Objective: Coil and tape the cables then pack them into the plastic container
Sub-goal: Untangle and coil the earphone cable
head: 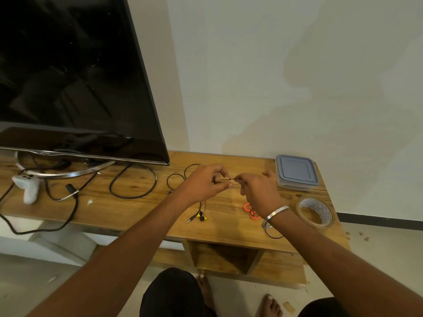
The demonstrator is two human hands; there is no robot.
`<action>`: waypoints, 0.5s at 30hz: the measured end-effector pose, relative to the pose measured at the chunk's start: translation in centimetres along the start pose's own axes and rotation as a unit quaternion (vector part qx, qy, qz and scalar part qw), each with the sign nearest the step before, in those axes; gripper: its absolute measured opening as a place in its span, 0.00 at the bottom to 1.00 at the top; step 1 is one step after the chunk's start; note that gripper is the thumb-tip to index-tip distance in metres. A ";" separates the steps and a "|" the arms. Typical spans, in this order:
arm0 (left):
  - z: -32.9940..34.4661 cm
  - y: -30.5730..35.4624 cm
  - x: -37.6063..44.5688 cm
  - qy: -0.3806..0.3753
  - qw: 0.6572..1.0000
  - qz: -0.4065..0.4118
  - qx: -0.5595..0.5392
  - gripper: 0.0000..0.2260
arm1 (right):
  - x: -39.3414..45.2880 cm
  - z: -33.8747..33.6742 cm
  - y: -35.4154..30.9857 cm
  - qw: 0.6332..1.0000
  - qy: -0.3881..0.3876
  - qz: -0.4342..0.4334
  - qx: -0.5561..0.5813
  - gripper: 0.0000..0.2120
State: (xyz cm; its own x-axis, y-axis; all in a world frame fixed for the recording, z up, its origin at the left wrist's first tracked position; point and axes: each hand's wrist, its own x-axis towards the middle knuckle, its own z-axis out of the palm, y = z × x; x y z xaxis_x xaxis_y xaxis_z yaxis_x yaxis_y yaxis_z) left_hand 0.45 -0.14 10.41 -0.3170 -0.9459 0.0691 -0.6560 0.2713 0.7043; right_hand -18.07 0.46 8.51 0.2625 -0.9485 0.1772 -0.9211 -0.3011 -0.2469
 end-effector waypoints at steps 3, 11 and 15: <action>-0.1 -0.3 -0.2 -0.003 1.000 -0.006 -0.001 0.07 | 0.0 -0.2 1.0 0.999 0.020 0.032 0.004 0.11; -0.1 -1.0 -0.5 0.012 1.000 -0.006 0.008 0.02 | -0.5 -0.3 2.9 0.994 0.019 0.105 0.008 0.13; 0.1 -1.3 -0.3 0.006 1.000 0.001 0.018 0.07 | -0.9 -0.2 2.8 0.994 -0.024 0.076 0.077 0.17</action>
State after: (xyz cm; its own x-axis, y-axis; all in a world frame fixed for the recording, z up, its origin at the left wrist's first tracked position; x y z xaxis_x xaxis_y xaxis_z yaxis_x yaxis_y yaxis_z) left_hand 1.36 -0.18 9.44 -0.3105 -0.9472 0.0799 -0.6800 0.2801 0.6776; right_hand -20.88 0.47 7.83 0.1397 -0.9867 0.0827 -0.8971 -0.1615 -0.4112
